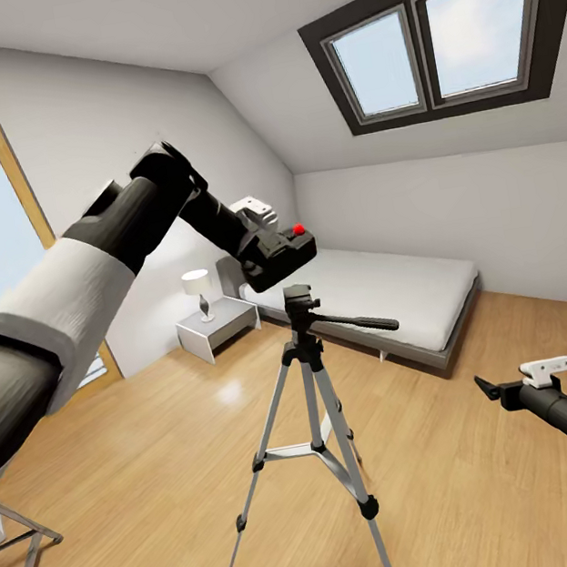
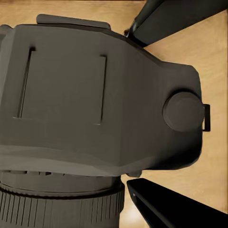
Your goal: Attach the digital camera to the camera tripod in the bedroom.
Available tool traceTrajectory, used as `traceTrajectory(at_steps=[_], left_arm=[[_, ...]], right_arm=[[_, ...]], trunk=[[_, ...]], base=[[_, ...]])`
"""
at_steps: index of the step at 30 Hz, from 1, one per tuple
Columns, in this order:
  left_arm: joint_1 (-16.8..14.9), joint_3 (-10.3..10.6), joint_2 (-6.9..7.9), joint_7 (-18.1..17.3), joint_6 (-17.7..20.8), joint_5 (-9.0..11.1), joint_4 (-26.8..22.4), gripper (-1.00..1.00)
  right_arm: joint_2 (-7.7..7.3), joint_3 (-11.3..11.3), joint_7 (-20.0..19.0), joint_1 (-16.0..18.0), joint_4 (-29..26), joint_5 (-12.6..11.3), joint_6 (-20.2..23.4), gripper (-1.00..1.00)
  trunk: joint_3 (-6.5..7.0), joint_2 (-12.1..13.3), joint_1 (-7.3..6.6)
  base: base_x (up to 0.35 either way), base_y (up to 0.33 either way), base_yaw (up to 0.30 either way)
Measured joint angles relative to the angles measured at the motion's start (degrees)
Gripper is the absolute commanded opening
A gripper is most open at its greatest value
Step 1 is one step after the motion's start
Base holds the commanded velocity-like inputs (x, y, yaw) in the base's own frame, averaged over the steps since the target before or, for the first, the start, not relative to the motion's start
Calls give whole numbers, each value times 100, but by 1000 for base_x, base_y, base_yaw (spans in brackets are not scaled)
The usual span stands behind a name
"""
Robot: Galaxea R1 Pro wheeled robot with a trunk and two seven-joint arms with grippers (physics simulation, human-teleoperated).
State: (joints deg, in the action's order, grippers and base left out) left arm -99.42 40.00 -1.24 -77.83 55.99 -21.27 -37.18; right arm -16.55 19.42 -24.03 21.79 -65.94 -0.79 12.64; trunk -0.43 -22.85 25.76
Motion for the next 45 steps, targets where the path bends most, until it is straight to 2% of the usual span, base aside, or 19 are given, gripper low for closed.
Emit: traceTrajectory(at_steps=[7, 15, 16, 17, 23, 28, 45], left_arm=[[-44, -25, -237, -3, -120, 2, 668, -100], [-56, -31, -394, -75, -629, 0, 856, -100], [-52, -7, -445, -337, -1050, 16, 642, -100], [-51, 107, -480, -549, -1213, 3, 481, -100], [-49, 497, -487, -862, -1338, -17, 171, -100], [-49, 685, -467, -956, -1360, -19, 17, -100], [-49, 778, -402, -1002, -1370, -20, -69, -100]], right_arm=[[7, -2, -9, -17, 0, 6, 103, 100], [9, -2, -16, -27, 0, 7, 130, 100], [9, -2, -17, -28, 0, 6, 134, 100], [9, -2, -20, -28, 0, 2, 129, 100], [10, -2, -25, -29, 0, 0, 123, 100], [10, -2, -26, -29, 0, 0, 126, 100], [10, -2, -26, -29, 0, 0, 130, 100]], trunk=[[0, 0, 0], [0, -1, 0], [0, 0, 0], [1, -3, -1], [0, -1, 0], [0, -1, 0], [0, 0, 0]], base=[[0, 0, 0], [0, 0, 0], [0, 0, 0], [0, 0, 0], [0, 0, 0], [0, 0, 0], [0, 0, 0]])
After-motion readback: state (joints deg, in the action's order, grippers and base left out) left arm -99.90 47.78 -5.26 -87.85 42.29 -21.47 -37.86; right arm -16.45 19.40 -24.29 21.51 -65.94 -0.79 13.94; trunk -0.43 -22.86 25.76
